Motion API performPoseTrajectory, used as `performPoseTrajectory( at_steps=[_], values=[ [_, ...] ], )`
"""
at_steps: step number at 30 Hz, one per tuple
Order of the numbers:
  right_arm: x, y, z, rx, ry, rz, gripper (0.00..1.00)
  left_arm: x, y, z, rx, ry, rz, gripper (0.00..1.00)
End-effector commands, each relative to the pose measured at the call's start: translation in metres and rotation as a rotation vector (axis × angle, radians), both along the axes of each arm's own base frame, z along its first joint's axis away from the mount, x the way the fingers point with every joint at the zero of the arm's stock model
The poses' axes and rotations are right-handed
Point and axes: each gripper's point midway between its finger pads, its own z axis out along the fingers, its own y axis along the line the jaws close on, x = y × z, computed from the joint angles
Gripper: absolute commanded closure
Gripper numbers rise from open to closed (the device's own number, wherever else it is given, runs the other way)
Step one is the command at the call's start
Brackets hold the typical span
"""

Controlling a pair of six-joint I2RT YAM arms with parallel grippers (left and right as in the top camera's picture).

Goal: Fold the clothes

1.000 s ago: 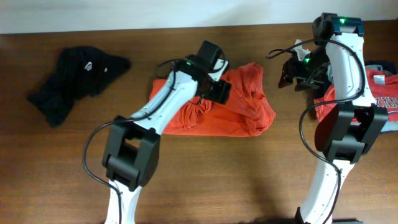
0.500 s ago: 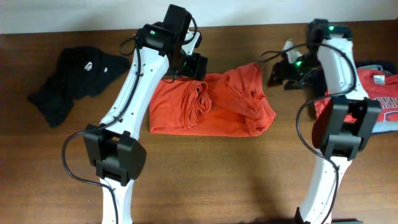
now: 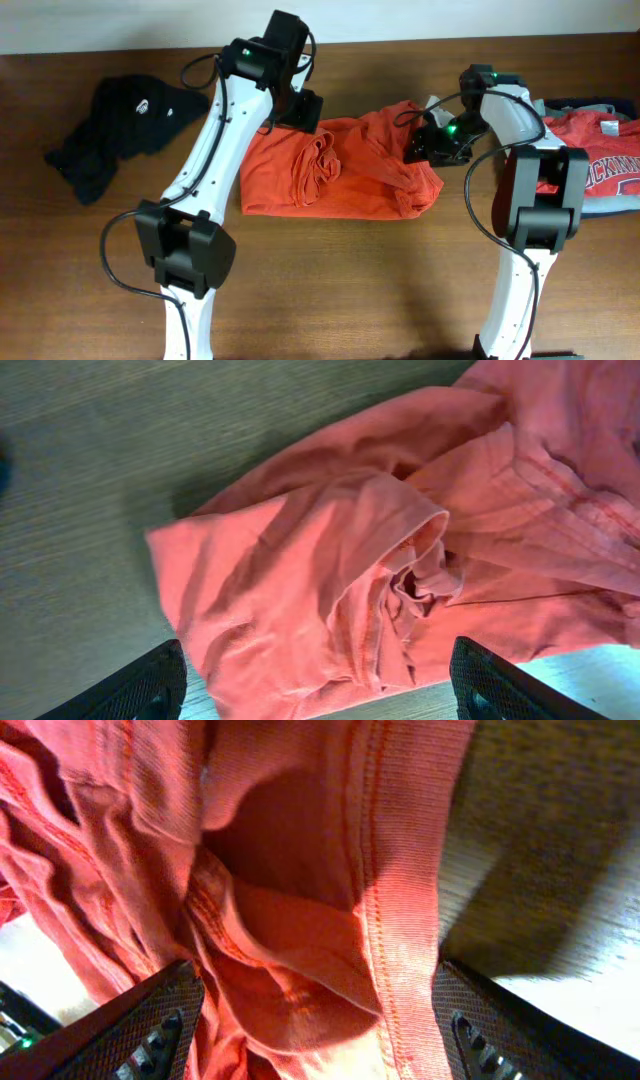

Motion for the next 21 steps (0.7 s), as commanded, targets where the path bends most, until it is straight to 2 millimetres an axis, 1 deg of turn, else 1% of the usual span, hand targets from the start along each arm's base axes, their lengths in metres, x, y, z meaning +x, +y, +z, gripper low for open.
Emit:
performPoseTrajectory(
  at_steps=[1, 5, 6, 9, 10, 12, 13, 15, 17, 18, 19, 21],
  values=[
    [-0.012, 0.017, -0.019, 0.008, 0.030, 0.049, 0.22, 0.008, 0.018, 0.005, 0.024, -0.022, 0.027, 0.16],
    [-0.010, 0.028, -0.022, 0.007, 0.009, 0.074, 0.23, 0.014, 0.037, 0.004, 0.025, -0.020, 0.068, 0.16],
    [-0.007, 0.034, -0.023, 0.006, -0.010, 0.088, 0.23, 0.018, 0.050, 0.004, 0.023, -0.018, 0.095, 0.16],
    [-0.001, 0.041, -0.023, 0.004, -0.043, 0.102, 0.24, 0.023, 0.068, 0.004, 0.022, -0.018, 0.135, 0.16],
    [0.002, 0.043, -0.023, 0.002, -0.051, 0.099, 0.26, 0.023, 0.072, 0.004, 0.021, -0.018, 0.144, 0.16],
    [0.005, 0.044, -0.024, -0.001, -0.060, 0.088, 0.37, 0.025, 0.080, 0.004, 0.021, -0.018, 0.160, 0.16],
    [0.006, 0.045, -0.024, -0.001, -0.063, 0.084, 0.45, 0.026, 0.082, 0.004, 0.022, -0.017, 0.166, 0.16],
    [0.007, 0.044, -0.024, -0.002, -0.062, 0.075, 0.69, 0.027, 0.088, 0.004, 0.022, -0.017, 0.176, 0.16],
    [0.007, 0.043, -0.024, -0.002, -0.059, 0.069, 0.88, 0.027, 0.090, 0.004, 0.022, -0.017, 0.183, 0.16],
    [0.007, 0.042, -0.024, -0.002, -0.056, 0.065, 0.94, 0.028, 0.091, 0.004, 0.022, -0.017, 0.183, 0.16],
    [0.006, 0.040, -0.024, -0.003, -0.050, 0.057, 0.96, 0.028, 0.091, 0.004, 0.022, -0.017, 0.184, 0.16],
    [0.004, 0.035, -0.023, -0.002, -0.035, 0.043, 0.96, 0.028, 0.091, 0.004, 0.021, -0.018, 0.184, 0.16]
  ],
)
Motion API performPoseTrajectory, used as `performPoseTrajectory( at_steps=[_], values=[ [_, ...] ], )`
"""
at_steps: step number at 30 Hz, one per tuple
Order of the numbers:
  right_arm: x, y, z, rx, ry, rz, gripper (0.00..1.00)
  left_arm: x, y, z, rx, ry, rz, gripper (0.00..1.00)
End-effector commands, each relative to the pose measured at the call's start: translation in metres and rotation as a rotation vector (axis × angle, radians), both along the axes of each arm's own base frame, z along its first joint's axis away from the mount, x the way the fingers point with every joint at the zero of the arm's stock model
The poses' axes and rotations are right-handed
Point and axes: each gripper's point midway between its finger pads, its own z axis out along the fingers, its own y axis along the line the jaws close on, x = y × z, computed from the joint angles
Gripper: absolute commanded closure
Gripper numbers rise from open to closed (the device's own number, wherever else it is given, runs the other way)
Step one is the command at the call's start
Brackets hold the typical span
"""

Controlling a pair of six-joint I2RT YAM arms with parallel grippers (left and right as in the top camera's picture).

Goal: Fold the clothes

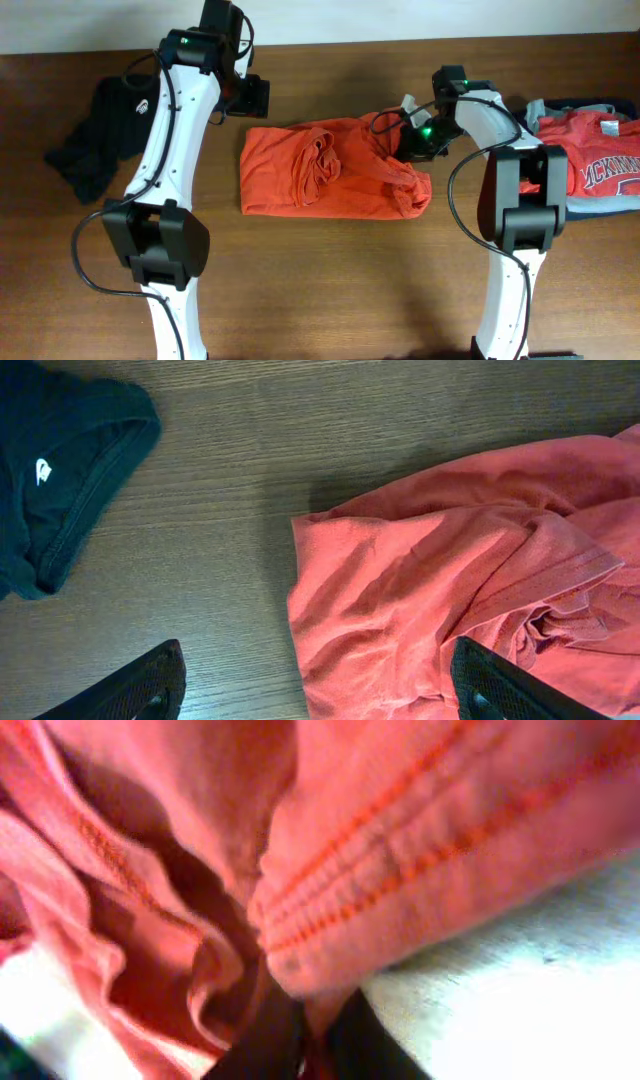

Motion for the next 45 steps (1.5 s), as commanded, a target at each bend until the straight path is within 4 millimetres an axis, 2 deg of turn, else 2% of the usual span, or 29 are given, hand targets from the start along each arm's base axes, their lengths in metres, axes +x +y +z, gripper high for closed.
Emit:
performPoseTrajectory(
  at_steps=[1, 8, 14, 16, 19, 24, 29, 32, 42, 45],
  values=[
    [-0.009, -0.012, -0.013, -0.013, 0.062, -0.029, 0.96, 0.001, 0.001, 0.004, 0.007, -0.012, -0.006, 0.16],
    [-0.016, -0.061, -0.003, -0.007, 0.111, -0.142, 0.96, 0.001, 0.001, 0.004, 0.007, -0.013, -0.006, 0.16],
    [-0.014, -0.107, 0.022, 0.007, 0.101, -0.252, 0.96, 0.004, 0.003, 0.005, 0.006, -0.023, -0.001, 0.15],
    [-0.013, -0.113, 0.031, 0.018, 0.097, -0.271, 0.96, 0.005, 0.005, 0.006, 0.006, -0.025, 0.004, 0.15],
    [-0.010, -0.112, 0.044, 0.027, 0.094, -0.269, 0.96, 0.006, 0.011, 0.006, 0.005, -0.028, 0.017, 0.15],
    [-0.001, -0.088, 0.069, 0.027, 0.070, -0.214, 0.96, 0.010, 0.027, 0.006, 0.004, -0.031, 0.049, 0.15],
    [0.005, -0.045, 0.101, 0.045, 0.036, -0.129, 0.96, 0.012, 0.045, 0.006, 0.005, -0.031, 0.085, 0.16],
    [0.006, -0.017, 0.112, 0.044, 0.026, -0.087, 0.96, 0.013, 0.057, 0.006, 0.005, -0.032, 0.109, 0.15],
    [-0.014, 0.069, 0.116, 0.010, 0.035, 0.057, 0.96, 0.017, 0.087, 0.007, 0.005, -0.043, 0.170, 0.15],
    [-0.015, 0.079, 0.121, -0.013, 0.024, 0.064, 0.96, 0.019, 0.092, 0.007, 0.004, -0.049, 0.179, 0.15]
  ],
)
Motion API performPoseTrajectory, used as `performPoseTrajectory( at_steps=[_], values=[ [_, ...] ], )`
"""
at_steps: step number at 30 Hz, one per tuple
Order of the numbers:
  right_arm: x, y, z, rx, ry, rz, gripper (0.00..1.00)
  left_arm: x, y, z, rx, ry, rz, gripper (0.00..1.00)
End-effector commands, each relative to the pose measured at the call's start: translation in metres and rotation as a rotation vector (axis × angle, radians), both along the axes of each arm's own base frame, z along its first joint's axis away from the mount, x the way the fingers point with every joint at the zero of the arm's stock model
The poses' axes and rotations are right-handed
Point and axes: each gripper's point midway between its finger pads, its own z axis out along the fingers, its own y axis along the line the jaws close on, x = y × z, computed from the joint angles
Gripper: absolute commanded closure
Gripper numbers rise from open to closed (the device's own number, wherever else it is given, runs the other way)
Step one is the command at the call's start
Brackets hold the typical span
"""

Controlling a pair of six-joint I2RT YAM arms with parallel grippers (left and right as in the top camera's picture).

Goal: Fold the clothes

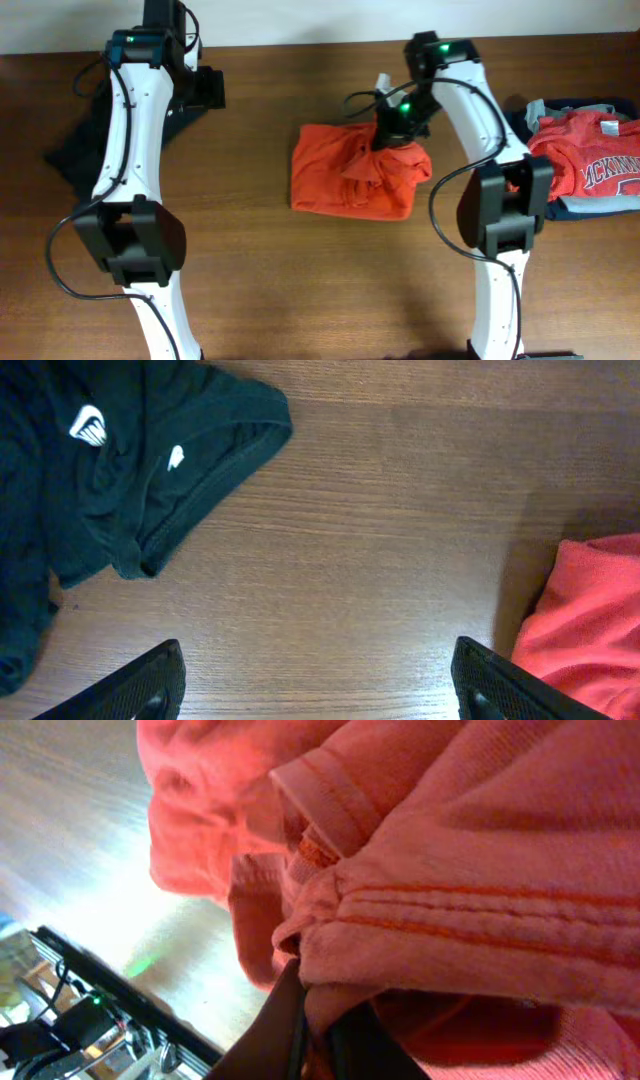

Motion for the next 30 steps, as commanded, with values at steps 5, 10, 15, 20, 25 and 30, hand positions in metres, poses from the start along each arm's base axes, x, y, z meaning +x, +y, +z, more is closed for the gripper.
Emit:
performPoseTrajectory(
  at_steps=[5, 10, 15, 20, 25, 30],
  values=[
    [0.002, 0.026, 0.052, 0.001, -0.101, 0.020, 0.96, 0.005, 0.011, 0.006, 0.010, -0.027, 0.011, 0.15],
    [-0.003, 0.040, 0.079, 0.002, -0.148, 0.055, 0.96, 0.007, 0.011, 0.006, 0.010, -0.034, 0.012, 0.15],
    [-0.008, 0.059, 0.081, -0.032, -0.169, 0.078, 0.96, 0.007, 0.011, 0.004, 0.010, -0.032, 0.012, 0.15],
    [-0.013, 0.084, 0.080, -0.043, -0.206, 0.119, 0.96, 0.007, 0.011, 0.000, 0.010, -0.021, 0.011, 0.15],
    [-0.013, 0.106, 0.070, -0.063, -0.239, 0.161, 0.96, 0.007, 0.009, -0.001, 0.000, -0.019, 0.008, 0.15],
    [-0.017, 0.126, 0.048, -0.070, -0.219, 0.203, 0.76, 0.007, 0.009, -0.001, 0.000, -0.020, 0.008, 0.15]
  ],
)
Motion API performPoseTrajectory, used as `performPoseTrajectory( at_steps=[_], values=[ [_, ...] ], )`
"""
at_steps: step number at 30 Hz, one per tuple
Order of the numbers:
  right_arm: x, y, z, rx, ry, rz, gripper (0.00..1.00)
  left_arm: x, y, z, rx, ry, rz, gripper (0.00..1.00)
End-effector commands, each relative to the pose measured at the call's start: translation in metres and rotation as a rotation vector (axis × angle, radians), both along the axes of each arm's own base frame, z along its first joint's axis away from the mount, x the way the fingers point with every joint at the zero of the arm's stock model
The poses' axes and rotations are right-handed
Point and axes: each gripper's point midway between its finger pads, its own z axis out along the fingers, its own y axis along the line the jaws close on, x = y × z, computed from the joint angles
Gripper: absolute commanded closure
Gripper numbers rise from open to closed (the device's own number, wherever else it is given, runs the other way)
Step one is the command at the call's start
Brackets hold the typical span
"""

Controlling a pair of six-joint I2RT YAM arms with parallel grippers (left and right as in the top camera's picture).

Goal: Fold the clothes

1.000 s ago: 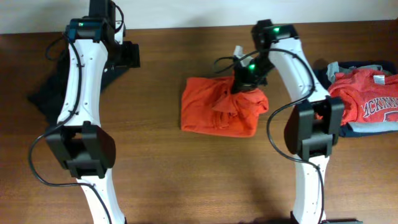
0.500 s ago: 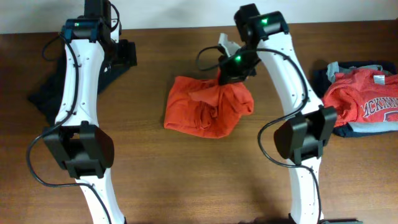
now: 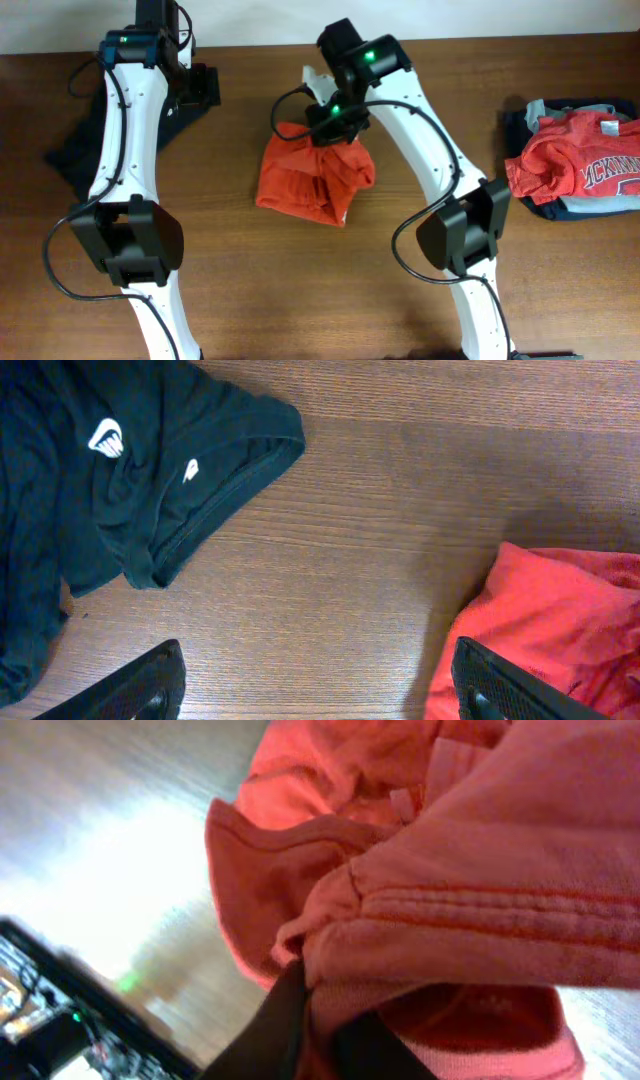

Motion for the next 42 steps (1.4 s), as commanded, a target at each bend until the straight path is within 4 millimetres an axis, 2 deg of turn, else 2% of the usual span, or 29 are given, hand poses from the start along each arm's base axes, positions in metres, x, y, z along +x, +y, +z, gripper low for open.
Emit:
performPoseTrajectory(
  at_steps=[1, 4, 6, 16, 17, 23, 26, 29, 34, 38, 41, 42],
  values=[
    [-0.003, 0.017, -0.014, -0.011, 0.007, 0.030, 0.70, 0.001, 0.002, -0.003, 0.001, 0.004, -0.008, 0.15],
    [-0.010, 0.031, -0.017, -0.003, 0.009, 0.062, 0.63, 0.002, 0.002, -0.003, 0.001, 0.002, -0.008, 0.15],
    [-0.017, 0.047, -0.016, 0.006, -0.012, 0.103, 0.59, 0.003, 0.002, -0.003, 0.001, -0.004, -0.008, 0.15],
    [-0.053, 0.090, -0.006, 0.130, 0.037, 0.230, 0.44, 0.008, 0.002, -0.001, 0.001, -0.025, -0.007, 0.15],
    [-0.056, 0.094, -0.004, 0.148, 0.042, 0.248, 0.41, 0.008, 0.002, 0.000, 0.001, -0.027, -0.007, 0.15],
    [-0.067, 0.107, -0.002, 0.169, 0.027, 0.314, 0.05, 0.011, 0.002, 0.001, 0.001, -0.038, -0.007, 0.15],
    [-0.063, 0.108, 0.002, 0.177, 0.004, 0.314, 0.00, 0.011, 0.002, 0.001, 0.001, -0.038, -0.007, 0.15],
    [-0.053, 0.104, 0.014, 0.190, -0.031, 0.300, 0.01, 0.011, 0.002, 0.001, 0.001, -0.038, -0.007, 0.15],
    [-0.037, 0.087, 0.054, 0.221, -0.106, 0.260, 0.01, 0.012, 0.002, 0.001, 0.001, -0.042, -0.007, 0.15],
    [-0.026, 0.056, 0.076, 0.204, -0.127, 0.199, 0.01, 0.013, 0.002, 0.002, 0.001, -0.047, -0.007, 0.15],
    [-0.018, 0.027, 0.074, 0.148, -0.107, 0.140, 0.01, 0.014, 0.002, 0.002, 0.001, -0.054, -0.007, 0.15],
    [-0.016, 0.012, 0.070, 0.116, -0.085, 0.110, 0.01, 0.015, 0.002, 0.003, 0.001, -0.058, -0.007, 0.15]
  ],
)
